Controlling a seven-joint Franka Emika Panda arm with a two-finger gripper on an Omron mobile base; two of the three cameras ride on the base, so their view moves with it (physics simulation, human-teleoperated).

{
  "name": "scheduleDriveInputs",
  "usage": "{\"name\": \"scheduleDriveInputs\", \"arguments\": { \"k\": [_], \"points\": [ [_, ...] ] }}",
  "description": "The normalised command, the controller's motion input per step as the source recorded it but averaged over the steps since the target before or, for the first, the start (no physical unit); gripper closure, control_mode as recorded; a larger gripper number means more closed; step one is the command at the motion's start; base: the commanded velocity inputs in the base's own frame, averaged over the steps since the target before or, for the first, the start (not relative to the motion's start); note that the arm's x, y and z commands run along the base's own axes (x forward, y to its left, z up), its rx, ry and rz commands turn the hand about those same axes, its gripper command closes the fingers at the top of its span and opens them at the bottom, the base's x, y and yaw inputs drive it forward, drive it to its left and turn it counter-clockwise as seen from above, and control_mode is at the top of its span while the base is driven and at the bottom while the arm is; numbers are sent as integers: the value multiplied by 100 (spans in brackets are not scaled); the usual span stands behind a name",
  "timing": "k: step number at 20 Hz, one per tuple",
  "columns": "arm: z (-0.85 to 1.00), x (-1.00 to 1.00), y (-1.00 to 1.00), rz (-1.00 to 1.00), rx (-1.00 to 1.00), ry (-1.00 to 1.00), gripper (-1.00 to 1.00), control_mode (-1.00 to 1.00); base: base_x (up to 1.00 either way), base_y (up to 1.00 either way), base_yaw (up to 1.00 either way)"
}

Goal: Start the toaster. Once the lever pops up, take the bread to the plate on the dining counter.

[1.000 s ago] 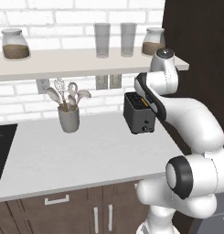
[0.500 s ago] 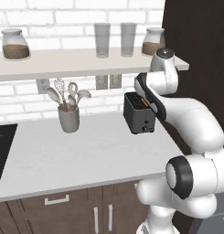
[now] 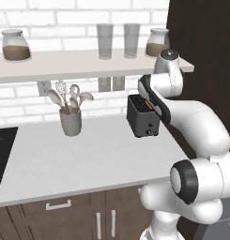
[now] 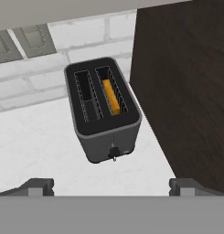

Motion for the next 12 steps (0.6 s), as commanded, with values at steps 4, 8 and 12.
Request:
{"name": "scheduleDriveInputs", "arguments": {
  "k": [4,8,12],
  "points": [
    [0,0,0,0,0,0,-100,-100,0,0,0],
    [0,0,0,0,0,0,-100,-100,0,0,0],
    [0,0,0,0,0,0,-100,-100,0,0,0]
  ]
}}
